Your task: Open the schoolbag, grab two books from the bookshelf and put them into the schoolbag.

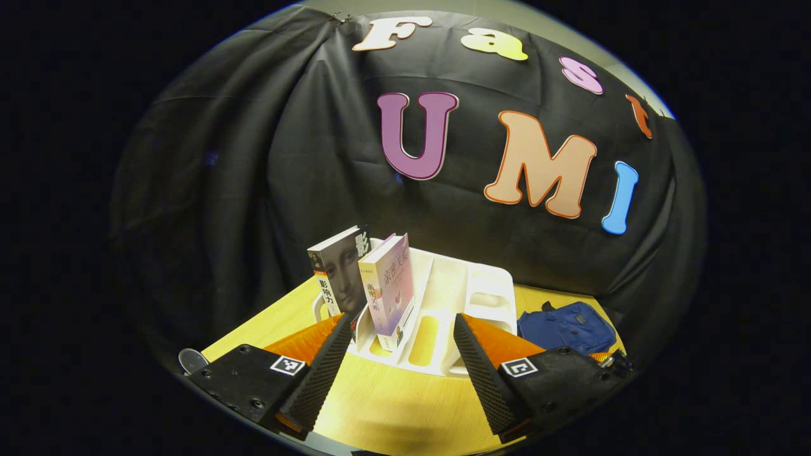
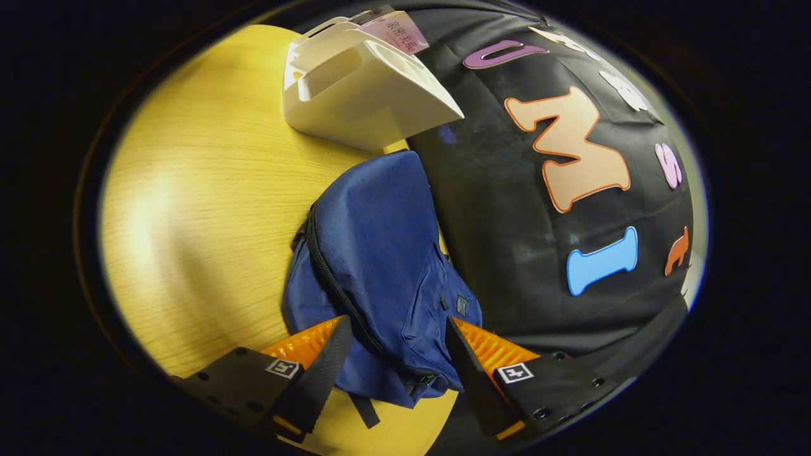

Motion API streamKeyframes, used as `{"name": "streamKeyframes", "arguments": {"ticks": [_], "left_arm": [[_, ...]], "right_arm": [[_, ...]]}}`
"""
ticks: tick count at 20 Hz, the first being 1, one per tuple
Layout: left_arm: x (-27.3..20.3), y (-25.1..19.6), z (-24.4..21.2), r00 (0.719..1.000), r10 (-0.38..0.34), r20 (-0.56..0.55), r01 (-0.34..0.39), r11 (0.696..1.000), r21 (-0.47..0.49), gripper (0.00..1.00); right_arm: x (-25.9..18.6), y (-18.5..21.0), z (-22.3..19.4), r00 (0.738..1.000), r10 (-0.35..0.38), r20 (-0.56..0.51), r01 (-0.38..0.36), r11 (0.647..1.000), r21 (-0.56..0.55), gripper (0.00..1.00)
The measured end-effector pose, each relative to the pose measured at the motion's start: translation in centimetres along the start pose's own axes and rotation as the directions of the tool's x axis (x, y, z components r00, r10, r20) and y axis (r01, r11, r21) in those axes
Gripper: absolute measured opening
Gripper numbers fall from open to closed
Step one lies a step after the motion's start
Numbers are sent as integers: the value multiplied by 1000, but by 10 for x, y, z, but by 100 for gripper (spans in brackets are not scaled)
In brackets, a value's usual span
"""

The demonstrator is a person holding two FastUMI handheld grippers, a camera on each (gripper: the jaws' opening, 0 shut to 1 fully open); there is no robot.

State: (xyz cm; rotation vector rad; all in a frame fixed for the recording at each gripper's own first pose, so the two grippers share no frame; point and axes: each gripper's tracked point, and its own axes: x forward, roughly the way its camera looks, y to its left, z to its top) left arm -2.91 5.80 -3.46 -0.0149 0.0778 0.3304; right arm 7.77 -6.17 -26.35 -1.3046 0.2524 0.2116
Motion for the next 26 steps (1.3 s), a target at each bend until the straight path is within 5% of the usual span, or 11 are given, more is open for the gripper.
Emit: {"name": "streamKeyframes", "arguments": {"ticks": [2, 3, 4, 6, 14, 17, 26], "left_arm": [[1, 2, 0, 1000, 6, -1, -6, 1000, -4, 96], [2, 2, 0, 1000, 8, -4, -8, 1000, -4, 96], [3, 2, -2, 1000, 9, -9, -9, 1000, -5, 96], [4, 3, -2, 1000, 10, -13, -10, 1000, -7, 96], [11, 7, -3, 1000, 11, -23, -11, 1000, -26, 96], [17, 14, -1, 999, 20, -29, -21, 999, -37, 96], [78, 22, 8, 995, -65, -76, 62, 997, -43, 96]], "right_arm": [[9, 1, -2, 1000, -7, -16, 7, 1000, 2, 87], [13, 0, -2, 1000, -12, -23, 13, 1000, 9, 95], [18, -3, 0, 999, -26, -29, 27, 999, 19, 92], [24, -15, 6, 998, -61, -31, 62, 997, 37, 70], [63, -17, 12, 995, -94, -46, 95, 995, 25, 50], [77, -22, 9, 991, -113, -71, 115, 993, 22, 17], [72, -68, 12, 982, -140, -129, 159, 976, 146, 12]]}}
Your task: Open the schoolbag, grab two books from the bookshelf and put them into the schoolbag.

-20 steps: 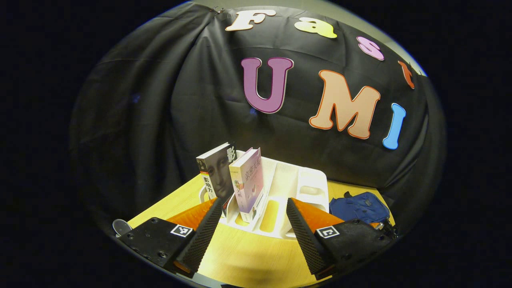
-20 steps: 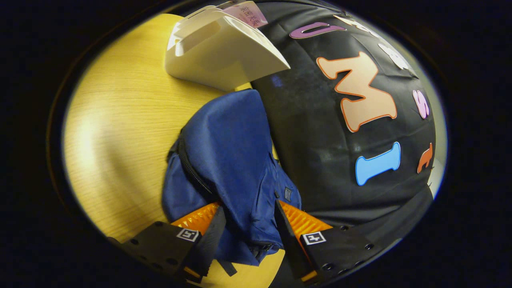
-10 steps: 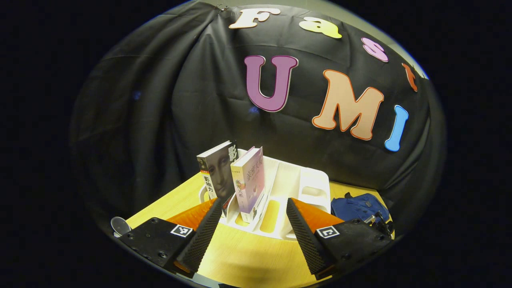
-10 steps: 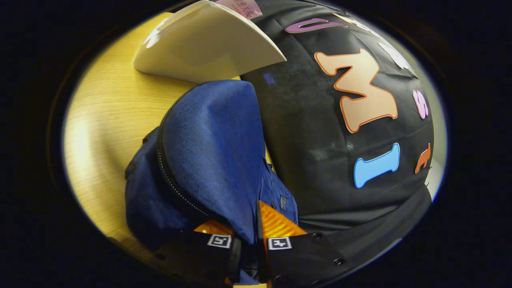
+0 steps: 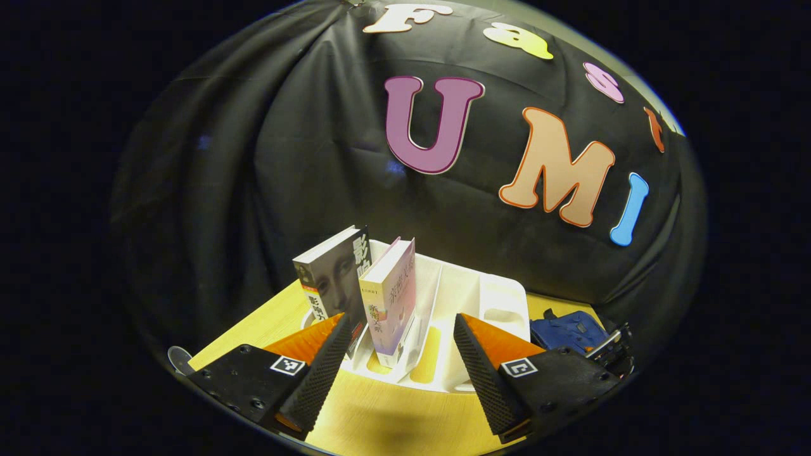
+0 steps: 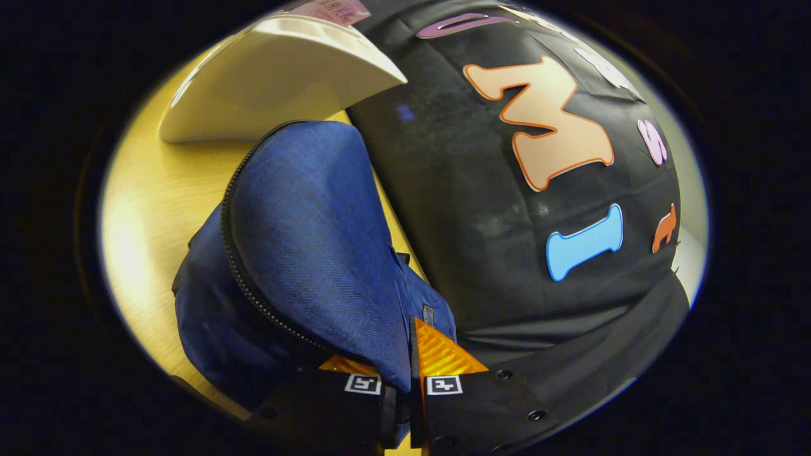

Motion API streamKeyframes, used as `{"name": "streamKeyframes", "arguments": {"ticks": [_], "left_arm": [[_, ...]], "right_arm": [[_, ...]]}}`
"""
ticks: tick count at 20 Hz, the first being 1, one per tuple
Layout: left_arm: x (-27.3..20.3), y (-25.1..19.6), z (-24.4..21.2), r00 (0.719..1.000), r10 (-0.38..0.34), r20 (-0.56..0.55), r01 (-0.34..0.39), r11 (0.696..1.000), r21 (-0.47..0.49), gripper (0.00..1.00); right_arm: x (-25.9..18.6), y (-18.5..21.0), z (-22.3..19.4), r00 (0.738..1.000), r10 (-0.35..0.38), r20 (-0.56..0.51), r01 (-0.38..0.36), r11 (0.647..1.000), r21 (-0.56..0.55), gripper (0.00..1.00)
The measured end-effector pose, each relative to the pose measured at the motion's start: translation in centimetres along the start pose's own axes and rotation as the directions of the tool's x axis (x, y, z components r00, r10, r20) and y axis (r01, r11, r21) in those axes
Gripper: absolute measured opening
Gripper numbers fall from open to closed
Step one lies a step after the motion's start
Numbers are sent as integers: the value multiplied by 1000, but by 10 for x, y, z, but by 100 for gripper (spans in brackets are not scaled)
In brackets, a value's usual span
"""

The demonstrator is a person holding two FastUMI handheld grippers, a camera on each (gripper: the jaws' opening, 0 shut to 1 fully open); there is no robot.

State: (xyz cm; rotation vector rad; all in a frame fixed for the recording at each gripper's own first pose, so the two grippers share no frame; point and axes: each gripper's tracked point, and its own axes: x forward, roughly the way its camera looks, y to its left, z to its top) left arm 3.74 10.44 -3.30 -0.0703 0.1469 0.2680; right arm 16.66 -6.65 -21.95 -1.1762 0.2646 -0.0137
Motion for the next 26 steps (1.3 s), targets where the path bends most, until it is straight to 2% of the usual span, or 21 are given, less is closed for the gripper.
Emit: {"name": "streamKeyframes", "arguments": {"ticks": [2, 5, 6, 7, 10, 16, 18, 20, 21, 24, 26], "left_arm": [[19, 8, -1, 1000, 2, -31, -2, 1000, 8, 96], [48, 22, -2, 996, 11, -91, -9, 1000, 21, 96], [55, 26, -4, 993, 13, -117, -9, 999, 37, 96], [63, 29, -3, 990, 18, -137, -9, 998, 64, 96], [83, 38, 1, 982, 17, -186, 6, 993, 121, 96], [110, 33, 4, 933, -39, -357, 73, 994, 81, 95], [116, 29, -2, 896, -55, -440, 101, 991, 83, 88], [121, 29, -8, 853, -47, -520, 130, 984, 124, 93], [124, 28, -10, 834, -37, -550, 139, 980, 145, 88], [128, 22, -20, 749, -2, -662, 177, 964, 197, 83], [133, 19, -25, 705, 26, -709, 191, 955, 225, 79]], "right_arm": [[-1, -12, -1, 1000, -1, -14, 1, 999, 49, 14], [-3, -23, -3, 1000, 9, -28, -5, 994, 106, 10], [-4, -26, -2, 999, 9, -33, -5, 993, 120, 12], [-6, -29, -3, 999, 7, -39, -2, 991, 136, 10], [-11, -33, -4, 998, 5, -64, 7, 981, 192, 10], [-29, -39, -4, 994, 7, -105, 27, 948, 317, 10], [-36, -38, -2, 994, 8, -112, 29, 943, 330, 10], [-43, -37, -3, 994, 6, -112, 32, 943, 331, 10], [-44, -37, -4, 994, 8, -113, 31, 942, 333, 14], [-52, -38, -5, 993, 14, -113, 27, 937, 347, 12], [-58, -39, -5, 993, 15, -114, 27, 934, 357, 10]]}}
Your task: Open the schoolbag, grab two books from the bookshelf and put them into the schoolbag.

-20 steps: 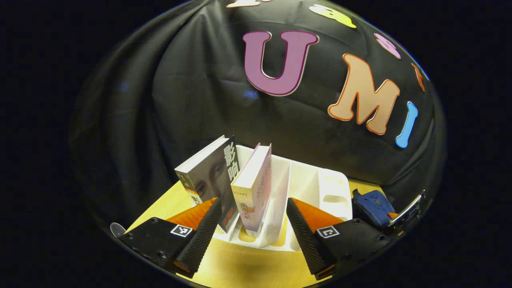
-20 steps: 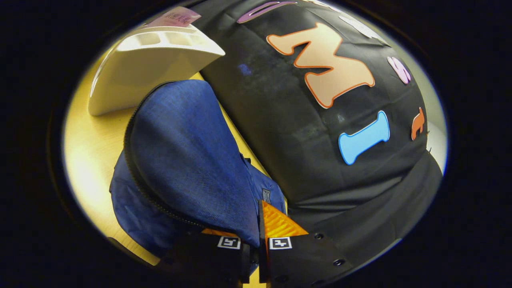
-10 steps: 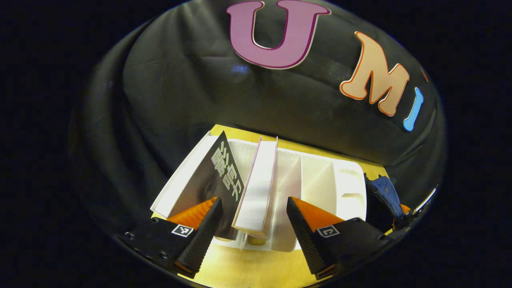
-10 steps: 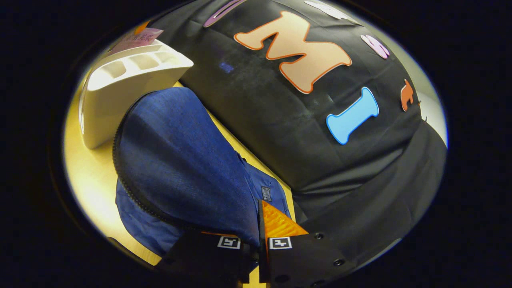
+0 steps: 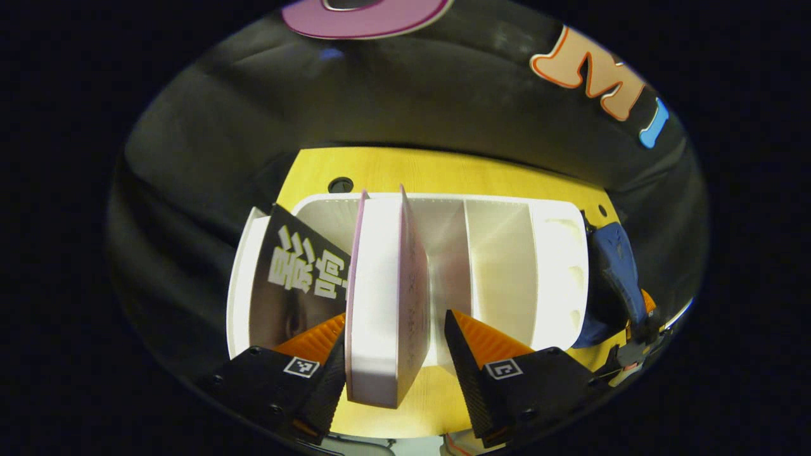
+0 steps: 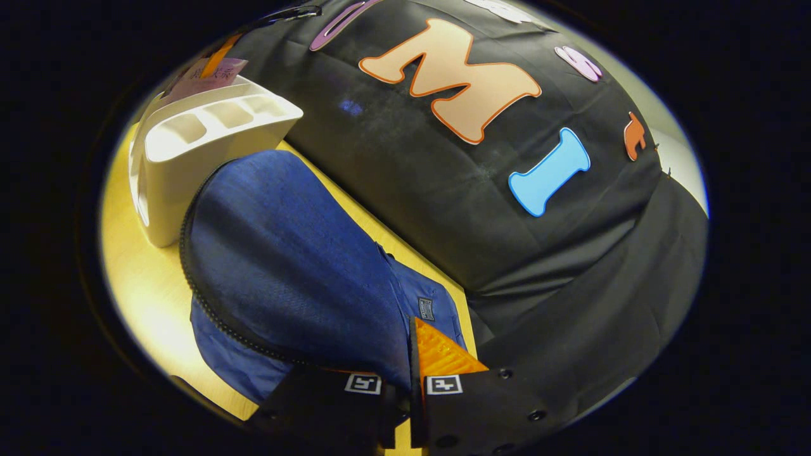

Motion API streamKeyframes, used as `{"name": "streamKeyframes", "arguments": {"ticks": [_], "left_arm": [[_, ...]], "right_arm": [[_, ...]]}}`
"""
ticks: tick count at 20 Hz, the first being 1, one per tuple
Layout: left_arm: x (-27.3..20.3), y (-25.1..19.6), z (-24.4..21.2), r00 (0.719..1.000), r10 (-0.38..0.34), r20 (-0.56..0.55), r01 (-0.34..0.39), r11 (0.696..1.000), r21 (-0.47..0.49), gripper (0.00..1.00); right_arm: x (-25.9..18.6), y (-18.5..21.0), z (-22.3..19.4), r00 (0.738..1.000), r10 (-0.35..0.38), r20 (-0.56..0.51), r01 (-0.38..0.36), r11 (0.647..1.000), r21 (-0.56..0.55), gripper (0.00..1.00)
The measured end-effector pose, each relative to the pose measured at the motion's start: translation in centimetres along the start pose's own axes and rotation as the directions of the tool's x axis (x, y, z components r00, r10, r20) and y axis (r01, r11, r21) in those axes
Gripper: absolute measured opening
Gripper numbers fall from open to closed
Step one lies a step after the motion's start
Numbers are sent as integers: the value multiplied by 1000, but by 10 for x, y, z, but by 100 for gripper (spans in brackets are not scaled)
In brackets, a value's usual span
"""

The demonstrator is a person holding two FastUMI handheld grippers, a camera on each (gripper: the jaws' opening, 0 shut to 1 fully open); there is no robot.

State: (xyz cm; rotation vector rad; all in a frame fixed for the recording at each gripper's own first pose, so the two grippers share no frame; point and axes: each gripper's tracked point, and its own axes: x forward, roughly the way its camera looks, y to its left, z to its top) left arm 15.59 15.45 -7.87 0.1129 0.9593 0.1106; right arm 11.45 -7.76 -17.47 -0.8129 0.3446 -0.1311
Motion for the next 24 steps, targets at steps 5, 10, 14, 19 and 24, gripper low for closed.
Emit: {"name": "streamKeyframes", "arguments": {"ticks": [5, 10, 14, 19, 24], "left_arm": [[20, 0, 9, 996, 39, -86, -37, 999, 22, 64], [22, -2, 10, 988, 66, -138, -58, 996, 60, 53], [22, -20, 7, 984, 0, -179, 7, 999, 42, 50], [20, -26, 2, 971, 49, -233, -46, 999, 19, 37], [20, -29, -1, 968, 64, -241, -67, 998, -2, 37]], "right_arm": [[-9, 0, 0, 1000, 2, 0, -2, 1000, 19, 10], [-13, 0, 1, 1000, 6, 5, -6, 1000, 12, 10], [-14, 1, 2, 1000, 8, 4, -8, 1000, 11, 10], [-14, 1, 0, 1000, 7, 3, -7, 1000, 10, 12], [-16, 3, -1, 1000, 8, 9, -8, 1000, 10, 12]]}}
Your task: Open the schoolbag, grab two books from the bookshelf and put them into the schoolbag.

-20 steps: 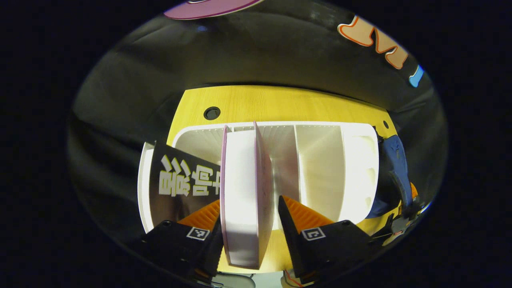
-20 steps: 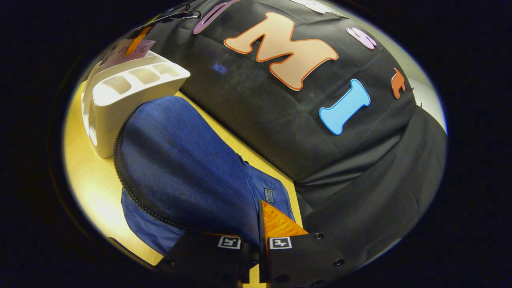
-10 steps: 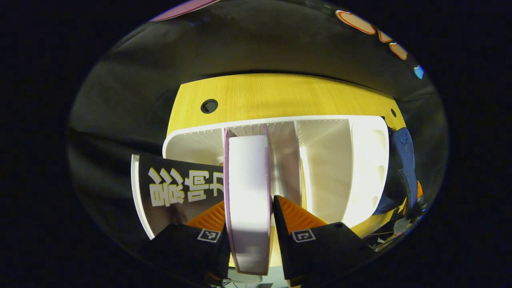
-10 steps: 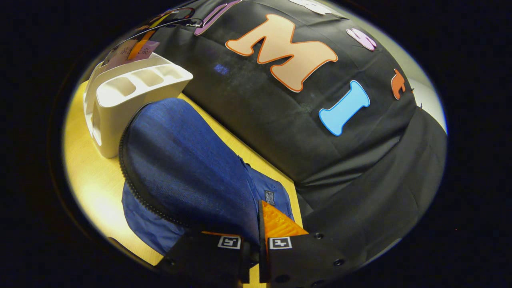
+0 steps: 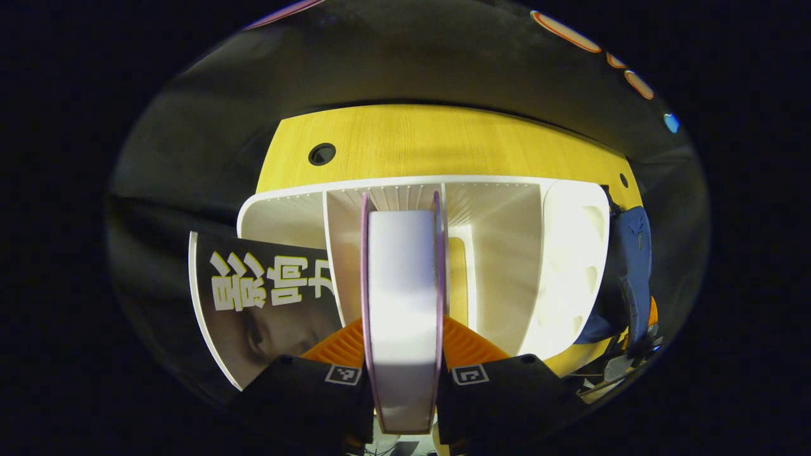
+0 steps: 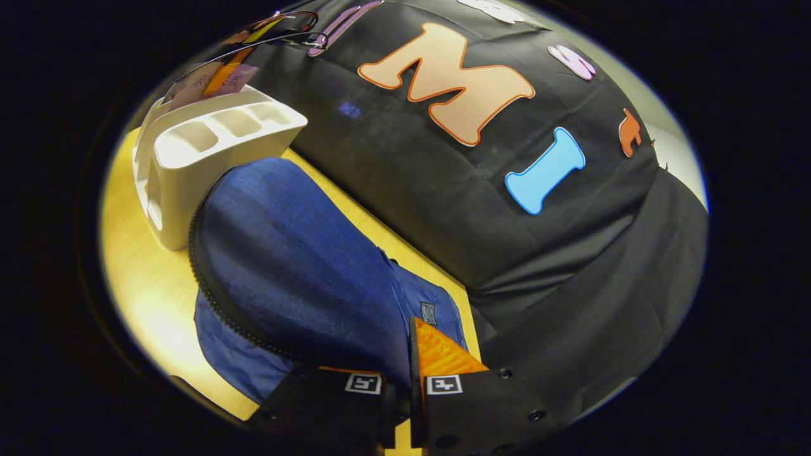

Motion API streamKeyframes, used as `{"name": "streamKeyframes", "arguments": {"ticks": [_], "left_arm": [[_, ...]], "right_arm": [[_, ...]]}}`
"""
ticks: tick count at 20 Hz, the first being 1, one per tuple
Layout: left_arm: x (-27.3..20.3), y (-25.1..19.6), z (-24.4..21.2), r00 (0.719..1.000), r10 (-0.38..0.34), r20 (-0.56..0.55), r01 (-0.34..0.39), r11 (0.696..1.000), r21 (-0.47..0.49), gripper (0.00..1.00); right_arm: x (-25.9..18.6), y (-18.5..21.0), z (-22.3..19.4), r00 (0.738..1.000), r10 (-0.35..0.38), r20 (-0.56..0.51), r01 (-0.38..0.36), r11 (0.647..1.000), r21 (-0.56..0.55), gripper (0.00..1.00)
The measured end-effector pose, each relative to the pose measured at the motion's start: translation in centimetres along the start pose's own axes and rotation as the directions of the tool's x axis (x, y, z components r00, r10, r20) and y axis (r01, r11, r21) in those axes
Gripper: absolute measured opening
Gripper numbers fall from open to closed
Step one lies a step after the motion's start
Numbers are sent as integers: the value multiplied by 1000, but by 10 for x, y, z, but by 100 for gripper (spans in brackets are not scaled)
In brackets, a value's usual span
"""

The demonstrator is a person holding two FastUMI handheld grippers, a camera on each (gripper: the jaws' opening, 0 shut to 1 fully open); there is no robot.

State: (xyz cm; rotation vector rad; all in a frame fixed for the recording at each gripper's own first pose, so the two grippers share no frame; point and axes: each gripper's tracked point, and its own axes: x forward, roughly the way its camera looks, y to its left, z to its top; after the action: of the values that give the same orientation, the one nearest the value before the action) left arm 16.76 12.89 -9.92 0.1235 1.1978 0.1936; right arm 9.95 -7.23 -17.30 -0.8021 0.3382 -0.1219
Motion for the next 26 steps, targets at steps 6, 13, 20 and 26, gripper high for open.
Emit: {"name": "streamKeyframes", "arguments": {"ticks": [6, 13, 20, 26], "left_arm": [[-24, 1, -28, 998, -31, -52, 28, 998, -64, 37], [-96, 23, -69, 999, 36, -8, -36, 993, -116, 36], [-172, -5, -107, 993, -68, 99, 90, 968, -235, 36], [-203, -51, -135, 976, -136, 168, 169, 964, -203, 35]], "right_arm": [[-4, 0, -2, 1000, 10, 13, -10, 1000, -6, 12], [-4, -2, -2, 999, 28, 30, -29, 999, 18, 12], [-3, -4, -4, 998, 45, 34, -47, 997, 66, 12], [-6, -7, -6, 997, 68, 32, -71, 993, 99, 12]]}}
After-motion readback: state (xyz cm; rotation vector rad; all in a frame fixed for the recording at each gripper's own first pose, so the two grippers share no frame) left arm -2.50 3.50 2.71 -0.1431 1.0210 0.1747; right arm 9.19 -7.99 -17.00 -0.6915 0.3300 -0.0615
